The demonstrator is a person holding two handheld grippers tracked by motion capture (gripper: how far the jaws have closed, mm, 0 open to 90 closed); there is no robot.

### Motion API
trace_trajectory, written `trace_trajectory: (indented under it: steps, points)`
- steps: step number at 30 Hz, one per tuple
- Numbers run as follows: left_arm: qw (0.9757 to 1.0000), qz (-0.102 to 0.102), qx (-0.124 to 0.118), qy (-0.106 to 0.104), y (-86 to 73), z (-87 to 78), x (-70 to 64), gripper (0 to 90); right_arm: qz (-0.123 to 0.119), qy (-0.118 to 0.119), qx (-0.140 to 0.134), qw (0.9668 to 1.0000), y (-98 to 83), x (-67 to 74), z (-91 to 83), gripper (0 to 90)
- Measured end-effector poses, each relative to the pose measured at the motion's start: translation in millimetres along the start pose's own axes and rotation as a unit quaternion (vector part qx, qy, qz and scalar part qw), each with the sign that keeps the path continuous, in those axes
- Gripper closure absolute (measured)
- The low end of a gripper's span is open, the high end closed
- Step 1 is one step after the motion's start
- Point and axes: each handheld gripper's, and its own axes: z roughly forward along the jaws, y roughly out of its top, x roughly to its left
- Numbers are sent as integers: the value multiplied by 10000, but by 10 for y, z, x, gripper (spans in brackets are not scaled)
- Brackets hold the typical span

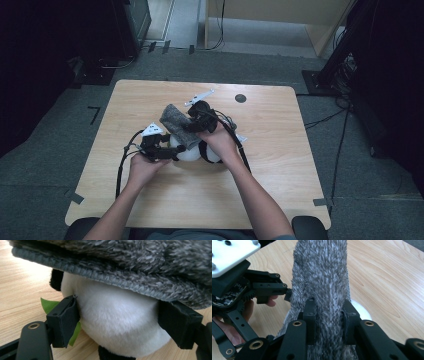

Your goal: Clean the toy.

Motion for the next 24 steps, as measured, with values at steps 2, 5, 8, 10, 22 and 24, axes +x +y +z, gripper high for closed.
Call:
trace_trajectory:
  steps: [2,5,8,10,22,24]
  points:
    - [10000,5,-4,-4,0,1,2,201,4,-47,2,10000,-17,-31,-30,711]
    - [10000,11,-13,1,0,2,1,201,58,-111,-13,9999,-63,-101,-100,709]
    - [10000,-6,-26,0,-1,4,-1,201,144,-181,-28,9997,-120,-167,-180,705]
    - [10000,-14,-27,-2,-1,5,0,201,207,-238,-28,9995,-164,-214,-244,703]
    - [10000,-13,-31,-3,-4,6,-1,202,502,-487,-210,9973,-439,-482,-674,698]
    - [10000,-13,-28,-2,-4,6,-1,201,555,-524,-249,9968,-489,-516,-736,697]
